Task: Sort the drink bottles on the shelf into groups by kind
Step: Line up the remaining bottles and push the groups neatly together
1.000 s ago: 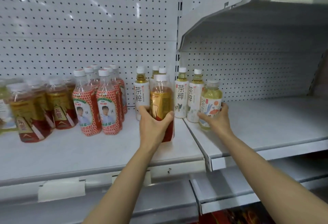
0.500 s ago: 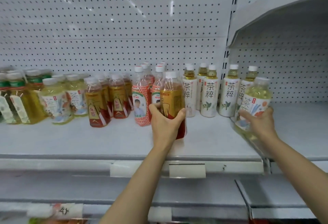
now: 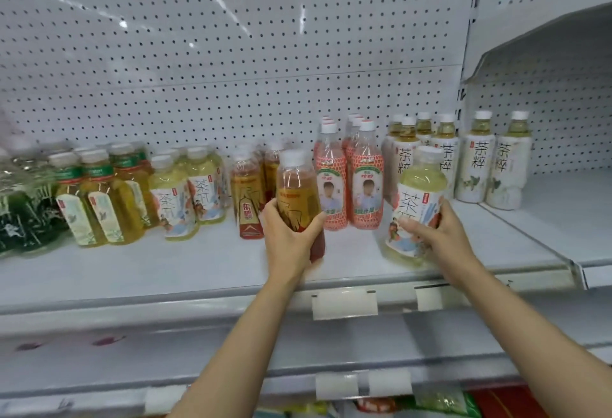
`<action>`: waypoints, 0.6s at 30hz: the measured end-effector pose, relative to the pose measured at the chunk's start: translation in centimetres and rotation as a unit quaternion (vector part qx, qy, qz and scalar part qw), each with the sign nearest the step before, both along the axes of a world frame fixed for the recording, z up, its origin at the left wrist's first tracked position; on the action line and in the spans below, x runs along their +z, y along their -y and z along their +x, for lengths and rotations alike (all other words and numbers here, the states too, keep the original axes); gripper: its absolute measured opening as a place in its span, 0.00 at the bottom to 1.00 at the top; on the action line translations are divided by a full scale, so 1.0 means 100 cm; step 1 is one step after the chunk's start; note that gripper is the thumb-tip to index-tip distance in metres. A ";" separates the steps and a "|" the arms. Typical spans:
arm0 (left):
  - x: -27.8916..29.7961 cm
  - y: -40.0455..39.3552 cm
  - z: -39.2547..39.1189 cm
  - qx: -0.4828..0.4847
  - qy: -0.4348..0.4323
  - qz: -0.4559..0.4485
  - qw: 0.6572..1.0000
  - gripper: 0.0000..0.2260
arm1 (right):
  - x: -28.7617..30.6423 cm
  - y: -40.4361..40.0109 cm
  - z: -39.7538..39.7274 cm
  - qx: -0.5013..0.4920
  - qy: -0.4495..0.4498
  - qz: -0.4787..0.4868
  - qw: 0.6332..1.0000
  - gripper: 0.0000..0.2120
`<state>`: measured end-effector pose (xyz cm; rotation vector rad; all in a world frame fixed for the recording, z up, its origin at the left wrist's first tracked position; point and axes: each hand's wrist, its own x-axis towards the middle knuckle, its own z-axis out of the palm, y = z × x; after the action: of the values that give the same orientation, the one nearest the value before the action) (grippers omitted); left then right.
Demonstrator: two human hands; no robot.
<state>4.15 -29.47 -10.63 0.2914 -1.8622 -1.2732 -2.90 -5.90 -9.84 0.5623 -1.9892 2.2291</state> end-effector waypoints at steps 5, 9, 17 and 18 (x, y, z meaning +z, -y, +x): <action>-0.007 0.027 -0.002 0.008 0.055 -0.022 0.998 0.40 | -0.001 0.044 0.026 0.028 0.002 -0.011 1.000 0.26; -0.001 0.036 -0.014 0.041 0.073 -0.029 0.996 0.38 | 0.001 0.065 0.034 0.046 -0.005 -0.005 0.999 0.30; 0.003 0.042 -0.026 0.059 0.115 -0.056 0.990 0.40 | 0.007 0.092 0.032 0.095 -0.022 0.005 0.995 0.28; 0.002 0.045 -0.025 0.045 0.122 -0.063 0.989 0.40 | 0.008 0.095 0.032 0.104 -0.022 0.004 0.994 0.29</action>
<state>1.63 -33.99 -10.42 0.4760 -2.1012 -1.0922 0.28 -15.39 -9.08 0.8474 -2.0033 2.3010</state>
